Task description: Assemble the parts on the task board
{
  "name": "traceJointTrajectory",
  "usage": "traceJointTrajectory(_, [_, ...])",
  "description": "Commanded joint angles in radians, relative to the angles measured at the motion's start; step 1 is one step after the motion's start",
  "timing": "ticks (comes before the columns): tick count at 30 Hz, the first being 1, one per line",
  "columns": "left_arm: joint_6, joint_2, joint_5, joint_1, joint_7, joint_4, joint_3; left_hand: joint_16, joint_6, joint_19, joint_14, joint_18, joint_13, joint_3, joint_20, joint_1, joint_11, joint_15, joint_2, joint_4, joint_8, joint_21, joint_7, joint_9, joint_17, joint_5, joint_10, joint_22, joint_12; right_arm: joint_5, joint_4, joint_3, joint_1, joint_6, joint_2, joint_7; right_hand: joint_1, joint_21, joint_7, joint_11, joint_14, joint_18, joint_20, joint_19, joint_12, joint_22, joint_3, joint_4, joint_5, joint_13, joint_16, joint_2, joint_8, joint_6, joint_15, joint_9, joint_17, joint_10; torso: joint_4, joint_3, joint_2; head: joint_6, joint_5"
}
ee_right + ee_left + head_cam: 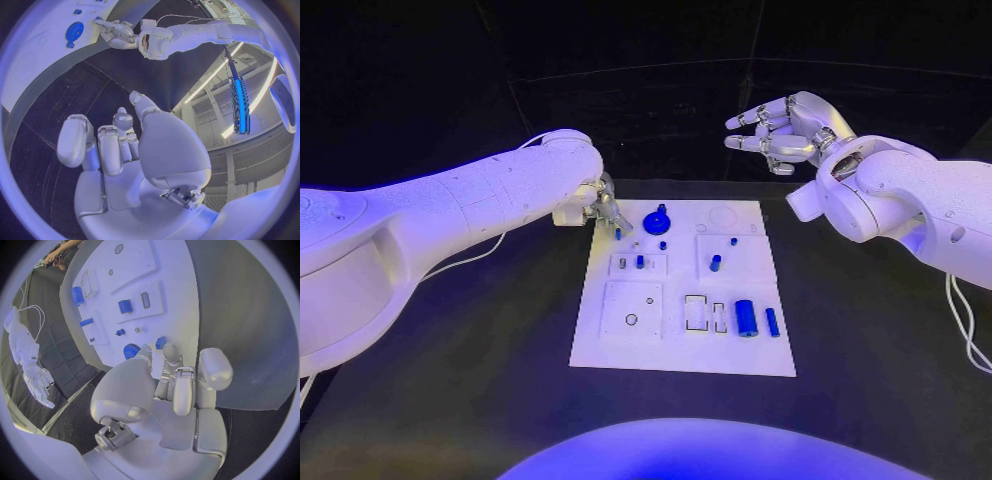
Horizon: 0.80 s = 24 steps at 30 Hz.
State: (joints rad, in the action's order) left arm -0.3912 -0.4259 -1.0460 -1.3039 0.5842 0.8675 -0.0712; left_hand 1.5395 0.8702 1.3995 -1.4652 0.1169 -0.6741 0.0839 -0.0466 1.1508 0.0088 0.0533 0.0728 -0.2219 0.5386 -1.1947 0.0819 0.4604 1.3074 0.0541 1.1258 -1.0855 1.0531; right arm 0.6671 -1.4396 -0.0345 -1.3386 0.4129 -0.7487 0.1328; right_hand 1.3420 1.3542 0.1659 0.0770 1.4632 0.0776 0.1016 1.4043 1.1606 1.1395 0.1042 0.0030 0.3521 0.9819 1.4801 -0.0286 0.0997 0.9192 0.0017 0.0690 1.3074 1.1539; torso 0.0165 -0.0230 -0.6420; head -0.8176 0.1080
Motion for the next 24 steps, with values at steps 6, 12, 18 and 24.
traceJointTrajectory(6, [-0.013, 0.002, -0.009, -0.001, -0.006, -0.005, 0.0, 0.007, 0.01, 0.005, -0.094, -0.017, 0.0, -0.011, -0.001, 0.031, -0.002, 0.006, 0.02, 0.02, 0.007, -0.005, 0.0, -0.004, 0.22, -0.004, 0.006, -0.003, 0.002, 0.002, 0.001, 0.001, -0.002, -0.007, 0.001, 0.007, -0.003, -0.004, 0.001, 0.0, 0.07, 0.008, -0.001, -0.005, 0.001, -0.001, 0.006, -0.001, 0.004, -0.001, -0.004, -0.001, -0.006, -0.007, -0.004, -0.002, 0.122, -0.01, -0.0005, 0.0001, 0.0, 0.0, -0.001])
traceJointTrajectory(12, [-0.02, 0.003, -0.009, -0.001, 0.001, -0.006, 0.0, 0.008, 0.01, 0.005, -0.094, -0.017, 0.001, -0.019, 0.0, 0.046, -0.002, 0.007, 0.028, 0.032, 0.008, -0.006, 0.0, -0.006, 0.22, -0.004, 0.006, -0.005, 0.002, 0.002, 0.001, 0.001, -0.002, -0.007, 0.002, 0.007, -0.003, -0.004, 0.001, 0.0, 0.07, 0.008, -0.001, -0.005, 0.001, -0.001, 0.006, -0.001, 0.004, -0.001, -0.004, -0.001, -0.006, -0.007, -0.004, -0.002, 0.122, -0.01, -0.0005, 0.0, 0.0, -0.002, -0.001])
traceJointTrajectory(18, [-0.028, 0.003, -0.01, -0.001, -0.002, -0.007, 0.0, 0.01, 0.013, 0.005, -0.095, -0.017, 0.0, -0.027, 0.0, 0.06, -0.003, 0.007, 0.032, 0.046, 0.009, -0.008, -0.001, -0.008, 0.223, -0.004, 0.008, -0.009, 0.003, 0.002, 0.001, 0.001, -0.002, -0.008, 0.002, 0.007, -0.003, -0.004, 0.001, 0.0, 0.07, 0.008, -0.001, -0.005, 0.001, -0.001, 0.006, -0.001, 0.004, -0.001, -0.004, -0.001, -0.006, -0.007, -0.004, -0.002, 0.122, -0.01, 0.0003, -0.0001, 0.0, -0.003, -0.002])
traceJointTrajectory(24, [-0.03, 0.004, -0.01, -0.001, -0.007, -0.008, 0.0, 0.012, 0.016, 0.006, -0.096, -0.018, -0.004, -0.029, 0.0, 0.065, -0.004, 0.007, 0.033, 0.052, 0.01, -0.009, -0.002, -0.009, 0.227, -0.004, 0.011, -0.011, 0.006, 0.002, 0.001, 0.001, -0.002, -0.008, 0.002, 0.008, -0.002, -0.004, 0.002, 0.001, 0.069, 0.008, -0.001, -0.005, 0.003, 0.0, 0.007, -0.001, 0.005, 0.001, -0.004, 0.0, -0.006, -0.007, -0.004, -0.002, 0.123, -0.009, 0.0003, 0.0001, 0.0, -0.005, -0.002])
